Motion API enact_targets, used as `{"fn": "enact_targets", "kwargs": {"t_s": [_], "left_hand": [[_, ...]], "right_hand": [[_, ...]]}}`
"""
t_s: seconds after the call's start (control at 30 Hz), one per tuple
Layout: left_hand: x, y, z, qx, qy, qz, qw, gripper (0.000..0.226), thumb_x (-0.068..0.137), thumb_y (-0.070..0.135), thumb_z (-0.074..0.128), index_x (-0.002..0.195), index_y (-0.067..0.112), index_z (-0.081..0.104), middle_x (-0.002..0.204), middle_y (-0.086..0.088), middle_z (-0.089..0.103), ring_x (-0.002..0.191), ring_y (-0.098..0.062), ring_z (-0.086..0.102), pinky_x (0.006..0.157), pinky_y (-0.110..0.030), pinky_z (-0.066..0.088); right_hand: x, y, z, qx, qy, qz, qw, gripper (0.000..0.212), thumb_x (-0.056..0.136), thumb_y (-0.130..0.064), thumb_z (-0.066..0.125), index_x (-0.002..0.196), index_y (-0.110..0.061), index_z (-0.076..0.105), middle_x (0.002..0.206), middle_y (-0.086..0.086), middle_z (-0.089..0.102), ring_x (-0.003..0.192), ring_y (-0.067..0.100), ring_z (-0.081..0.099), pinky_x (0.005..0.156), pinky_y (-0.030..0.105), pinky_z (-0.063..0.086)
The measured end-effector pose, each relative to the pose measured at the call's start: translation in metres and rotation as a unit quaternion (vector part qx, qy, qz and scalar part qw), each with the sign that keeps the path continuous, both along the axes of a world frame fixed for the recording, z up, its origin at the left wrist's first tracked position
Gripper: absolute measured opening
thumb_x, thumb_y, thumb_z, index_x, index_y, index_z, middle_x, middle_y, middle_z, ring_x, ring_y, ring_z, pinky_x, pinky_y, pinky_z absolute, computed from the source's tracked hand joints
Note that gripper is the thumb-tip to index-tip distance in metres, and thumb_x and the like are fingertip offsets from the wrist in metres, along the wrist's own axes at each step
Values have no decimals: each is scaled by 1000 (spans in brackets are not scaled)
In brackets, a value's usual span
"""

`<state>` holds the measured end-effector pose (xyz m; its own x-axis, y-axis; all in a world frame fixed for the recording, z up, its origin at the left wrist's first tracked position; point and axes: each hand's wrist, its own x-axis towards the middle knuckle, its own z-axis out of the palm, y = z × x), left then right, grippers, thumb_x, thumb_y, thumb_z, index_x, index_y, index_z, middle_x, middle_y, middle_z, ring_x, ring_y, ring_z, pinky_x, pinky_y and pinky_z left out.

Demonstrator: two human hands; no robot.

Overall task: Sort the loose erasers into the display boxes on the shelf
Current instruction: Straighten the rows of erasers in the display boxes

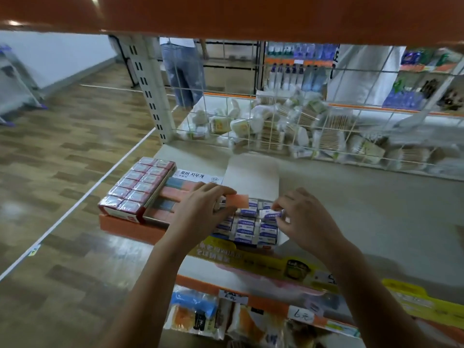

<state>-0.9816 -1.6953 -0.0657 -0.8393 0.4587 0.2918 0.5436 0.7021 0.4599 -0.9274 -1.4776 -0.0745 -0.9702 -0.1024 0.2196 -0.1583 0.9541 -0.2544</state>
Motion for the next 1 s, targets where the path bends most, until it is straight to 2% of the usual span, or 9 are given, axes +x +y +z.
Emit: {"fn": "enact_targets", "kwargs": {"t_s": [0.2,0.37,0.47,0.57,0.67,0.83,1.0], "left_hand": [[-10,-10,-3,7,10,-41,999,34,80,29,71,114,22,66,110,6,66,105,-16,50,80,-27,39],[-18,-27,0,-2,11,-81,997,33,82,36,67,114,26,64,110,12,64,101,-6,45,78,-22,35],[-23,-42,4,-2,20,-88,996,34,81,34,68,114,27,65,110,10,64,105,-12,50,80,-24,37],[-32,-64,5,3,25,-75,997,31,83,35,68,113,27,65,109,9,64,105,-14,51,81,-30,42],[-42,-87,2,0,25,-63,998,30,81,36,68,110,25,67,107,7,64,102,-16,51,80,-32,43],[-47,-110,-5,-64,7,-33,997,35,79,30,73,112,20,68,109,0,64,104,-21,50,79,-34,43],[-51,-119,-7,-113,-10,-31,993,36,82,36,69,115,26,64,117,3,61,109,-20,46,85,-35,38]], "right_hand": [[-1,-9,-6,12,12,-36,999,12,79,-15,67,90,-13,69,86,1,67,89,22,51,74,29,40],[2,-19,-8,12,2,-82,997,9,75,-15,74,83,-14,72,83,-1,66,87,21,51,72,27,34],[2,-26,-9,33,5,-110,993,8,73,-13,76,80,-14,71,80,-1,65,84,22,53,71,26,32],[4,-33,-6,51,-17,-134,989,9,80,-18,70,89,-16,70,89,-1,66,91,21,52,75,26,31],[6,-39,1,57,-13,-154,986,18,82,-20,68,99,-16,69,97,1,66,96,22,53,80,30,39],[0,-76,18,-11,17,-125,992,21,86,-25,64,104,-15,67,97,1,66,93,19,53,80,28,37],[-10,-119,14,-82,-27,-90,992,26,88,-42,55,101,-21,65,92,-7,63,88,10,48,77,22,34]]}}
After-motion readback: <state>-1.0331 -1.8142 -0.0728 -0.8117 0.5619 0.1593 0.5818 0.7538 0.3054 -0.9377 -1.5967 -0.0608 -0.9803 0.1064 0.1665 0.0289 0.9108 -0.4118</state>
